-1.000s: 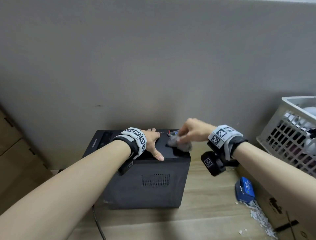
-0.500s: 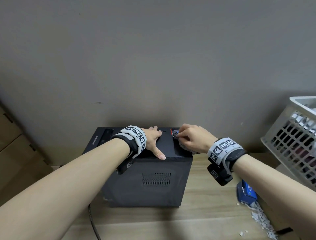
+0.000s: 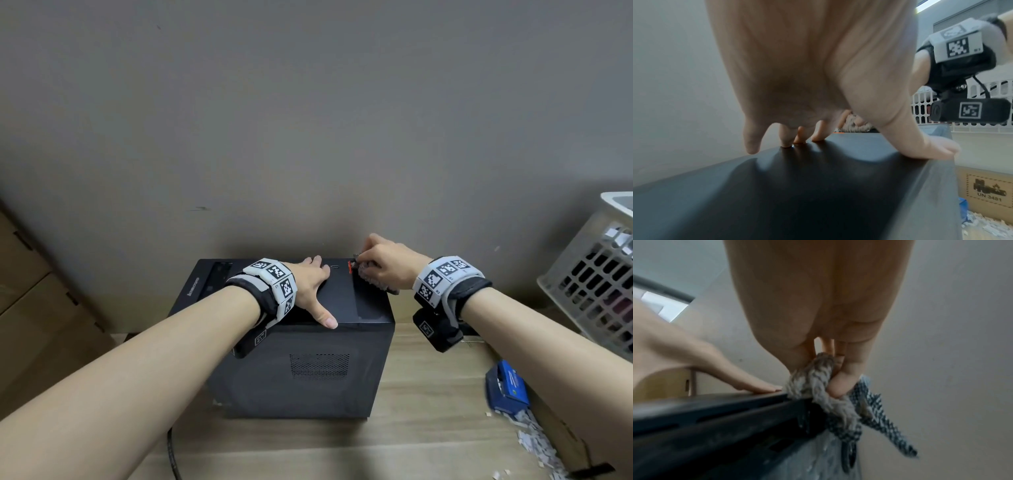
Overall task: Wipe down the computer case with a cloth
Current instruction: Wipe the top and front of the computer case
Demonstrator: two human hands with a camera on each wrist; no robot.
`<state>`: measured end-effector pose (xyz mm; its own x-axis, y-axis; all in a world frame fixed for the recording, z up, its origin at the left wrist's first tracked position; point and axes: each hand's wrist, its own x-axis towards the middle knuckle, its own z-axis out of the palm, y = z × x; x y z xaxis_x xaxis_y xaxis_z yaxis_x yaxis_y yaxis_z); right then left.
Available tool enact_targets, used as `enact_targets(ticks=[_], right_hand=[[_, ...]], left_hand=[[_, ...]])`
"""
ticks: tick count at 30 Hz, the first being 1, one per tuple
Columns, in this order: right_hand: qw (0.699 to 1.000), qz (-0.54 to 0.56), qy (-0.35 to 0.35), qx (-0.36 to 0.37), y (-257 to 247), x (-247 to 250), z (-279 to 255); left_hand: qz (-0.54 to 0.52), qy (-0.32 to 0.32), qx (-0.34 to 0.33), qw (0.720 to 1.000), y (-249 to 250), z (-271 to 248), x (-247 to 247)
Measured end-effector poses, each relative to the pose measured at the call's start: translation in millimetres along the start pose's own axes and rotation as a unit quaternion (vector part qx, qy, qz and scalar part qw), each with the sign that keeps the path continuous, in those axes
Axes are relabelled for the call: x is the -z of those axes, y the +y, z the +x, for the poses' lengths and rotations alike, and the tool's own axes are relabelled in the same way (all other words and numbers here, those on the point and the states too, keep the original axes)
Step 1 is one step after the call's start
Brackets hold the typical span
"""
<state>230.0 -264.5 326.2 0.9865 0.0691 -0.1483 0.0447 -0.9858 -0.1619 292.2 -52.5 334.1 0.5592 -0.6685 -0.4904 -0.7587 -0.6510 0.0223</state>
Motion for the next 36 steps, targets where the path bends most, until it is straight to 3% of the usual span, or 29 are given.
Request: enact_targets(ticks=[5, 11, 16, 26, 36], right_hand=[[0.999, -0.022, 0.01, 0.032, -1, 3, -1], [0.998, -0.035, 0.047, 0.022, -2, -6, -4], [0.998, -0.053, 0.023, -0.027, -8, -10, 0], [0.99, 0.113, -0.031, -0.077, -14, 0, 7], [0.987, 0.149, -0.064, -0.017, -33, -3, -35]], left_hand=[[-0.001, 0.001, -0.005, 1.0, 0, -4, 2], [-0.01, -0.001, -0.009, 1.0, -1, -2, 2], [-0.011, 0.003, -0.013, 1.0, -3, 3, 2], [0.017, 0.02, -0.012, 1.0, -5, 13, -1], [0.026, 0.023, 0.005, 0.999, -5, 14, -2]])
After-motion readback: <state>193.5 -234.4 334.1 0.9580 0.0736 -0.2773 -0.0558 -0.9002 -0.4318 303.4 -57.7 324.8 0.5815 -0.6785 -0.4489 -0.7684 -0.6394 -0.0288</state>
